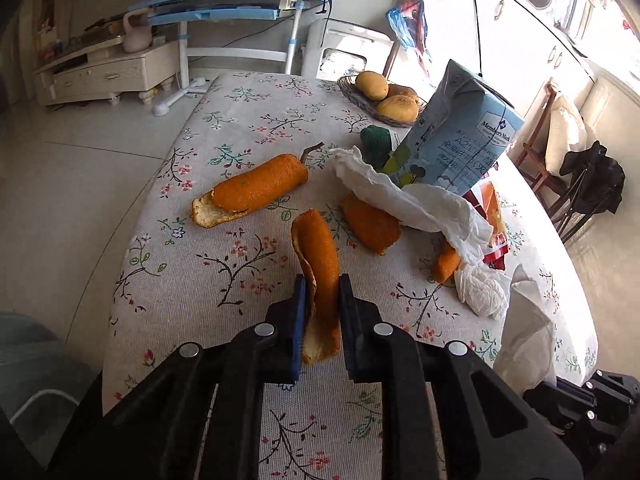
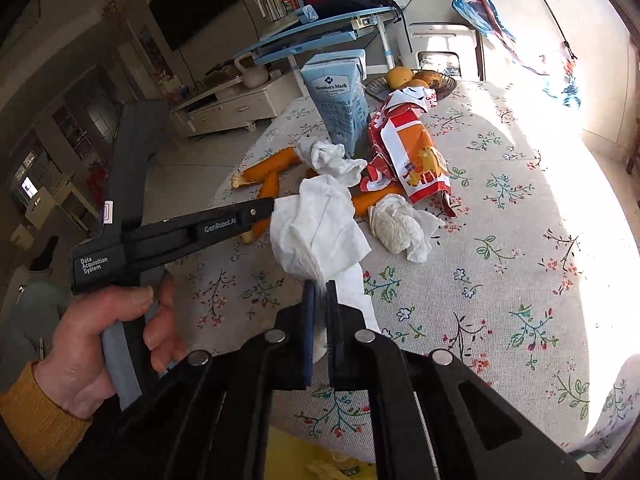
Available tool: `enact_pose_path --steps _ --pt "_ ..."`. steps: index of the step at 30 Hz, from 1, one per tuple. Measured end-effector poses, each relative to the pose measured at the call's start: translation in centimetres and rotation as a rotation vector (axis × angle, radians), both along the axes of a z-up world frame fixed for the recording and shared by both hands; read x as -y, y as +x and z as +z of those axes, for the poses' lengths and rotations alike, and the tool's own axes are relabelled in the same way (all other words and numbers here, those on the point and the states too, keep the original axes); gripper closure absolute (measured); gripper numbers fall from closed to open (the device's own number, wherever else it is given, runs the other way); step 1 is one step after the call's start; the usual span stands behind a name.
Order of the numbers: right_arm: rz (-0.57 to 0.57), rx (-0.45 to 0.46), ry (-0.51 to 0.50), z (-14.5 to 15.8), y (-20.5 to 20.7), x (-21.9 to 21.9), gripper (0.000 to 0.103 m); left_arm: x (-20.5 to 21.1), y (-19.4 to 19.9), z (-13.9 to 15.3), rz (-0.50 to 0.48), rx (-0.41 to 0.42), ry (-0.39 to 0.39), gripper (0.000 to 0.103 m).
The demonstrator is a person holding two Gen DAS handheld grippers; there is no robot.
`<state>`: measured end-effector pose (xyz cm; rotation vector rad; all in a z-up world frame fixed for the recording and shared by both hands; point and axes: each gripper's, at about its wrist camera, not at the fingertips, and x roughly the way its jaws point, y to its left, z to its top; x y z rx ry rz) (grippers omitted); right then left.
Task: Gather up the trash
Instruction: 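Drop the tissue into the yellow basin with the right tool while left holds the peel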
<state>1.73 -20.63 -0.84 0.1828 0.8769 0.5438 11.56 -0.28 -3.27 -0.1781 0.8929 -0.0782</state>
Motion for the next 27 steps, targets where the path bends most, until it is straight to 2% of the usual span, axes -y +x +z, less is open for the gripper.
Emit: enact_pose_path --steps 6,13,20,27 --pt "-0.035 -0.021 0.096 0.0 -1.7 1.9 0.097 0.1 -3.7 1.5 -0.049 0.042 -0.001 0.088" --pt "-0.003 0.017 0.111 1.1 -3.5 1.9 0.097 2.2 -8.5 4.0 -0.097 0.114 0.051 0.088" --pt "0.028 -0.009 0.144 0.8 -5.7 2.3 0.097 3.6 -11.9 6.2 -0.124 0.168 0.119 0.088" --pt "0.088 -0.075 0.111 -1.2 -9.3 1.5 0.097 3.9 -14.3 7.4 -0.132 0.194 0.150 0.088"
